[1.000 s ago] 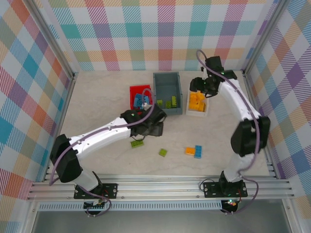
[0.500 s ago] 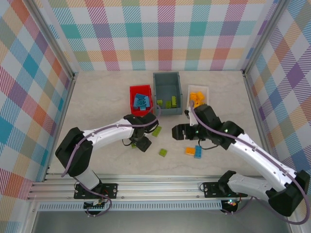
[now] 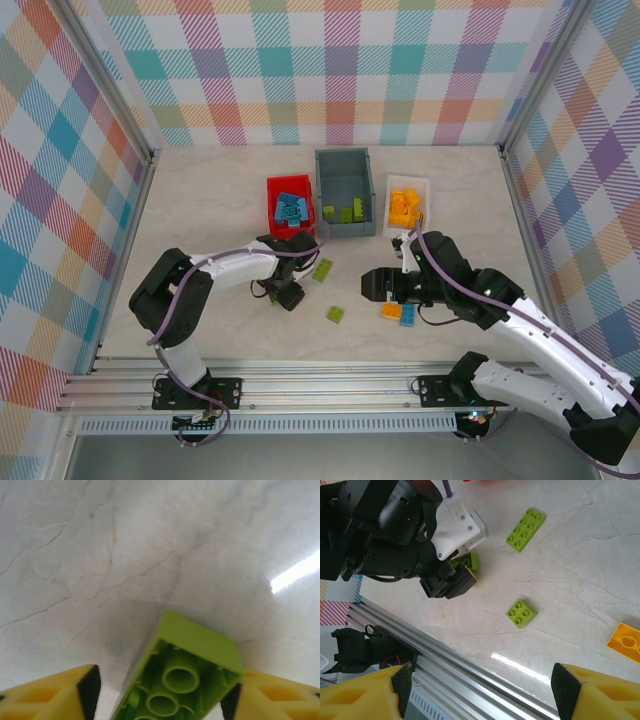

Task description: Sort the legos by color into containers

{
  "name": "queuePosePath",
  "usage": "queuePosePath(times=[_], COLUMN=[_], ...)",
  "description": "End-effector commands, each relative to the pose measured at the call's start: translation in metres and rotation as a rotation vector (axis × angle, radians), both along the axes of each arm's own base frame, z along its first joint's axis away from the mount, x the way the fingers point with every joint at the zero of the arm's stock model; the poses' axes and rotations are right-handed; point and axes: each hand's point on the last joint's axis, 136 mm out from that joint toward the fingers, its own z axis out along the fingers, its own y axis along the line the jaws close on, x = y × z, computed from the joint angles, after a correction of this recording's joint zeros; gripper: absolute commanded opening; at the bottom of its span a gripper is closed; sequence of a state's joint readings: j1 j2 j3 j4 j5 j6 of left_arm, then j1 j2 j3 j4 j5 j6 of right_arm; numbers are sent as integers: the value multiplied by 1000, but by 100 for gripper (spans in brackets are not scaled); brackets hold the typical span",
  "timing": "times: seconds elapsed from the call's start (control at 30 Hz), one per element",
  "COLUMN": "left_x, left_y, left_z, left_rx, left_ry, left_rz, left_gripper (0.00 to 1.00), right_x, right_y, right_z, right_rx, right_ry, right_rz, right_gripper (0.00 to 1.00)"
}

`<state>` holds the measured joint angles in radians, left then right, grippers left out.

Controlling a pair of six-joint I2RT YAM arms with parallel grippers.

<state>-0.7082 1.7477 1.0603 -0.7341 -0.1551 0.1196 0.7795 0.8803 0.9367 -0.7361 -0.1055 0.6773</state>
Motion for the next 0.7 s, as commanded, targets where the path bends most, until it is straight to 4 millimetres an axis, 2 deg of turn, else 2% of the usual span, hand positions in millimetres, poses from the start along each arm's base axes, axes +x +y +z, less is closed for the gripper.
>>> queuePosePath(times=[0.0, 0.1, 0.17, 0.23, 0.3, 0.37, 0.5, 0.57, 0.67], left_x=[-2, -1, 1, 6, 15, 28, 66, 89, 124], left_y=[-3, -7, -10, -17, -29, -45, -75, -94, -118], left_z=[-3, 3, 12, 29, 56, 91, 146, 163, 178], left_rx=[-42, -78, -109, -155, -232, -323, -441, -479, -512], left_ry=[14, -5, -27, -54, -101, -156, -250, -276, -317], left_rz=[22, 44, 66, 93, 129, 167, 243, 276, 320], left_gripper=[50, 35, 32, 30, 30, 30, 33, 32, 32], right_x=[2, 4, 5, 6, 10, 15, 35, 48, 68], right_y=[3, 4, 4, 4, 3, 5, 12, 14, 17], right_z=[8, 7, 8, 9, 15, 25, 47, 62, 83], right_rx=[10, 7, 6, 0, -5, -4, -9, -5, 32], right_ry=[-2, -5, -13, -26, -59, -111, -219, -284, -353], right_rz=[-10, -13, -10, -3, -1, 8, 5, -18, -55], right_gripper=[75, 75, 75, 74, 74, 74, 74, 74, 74])
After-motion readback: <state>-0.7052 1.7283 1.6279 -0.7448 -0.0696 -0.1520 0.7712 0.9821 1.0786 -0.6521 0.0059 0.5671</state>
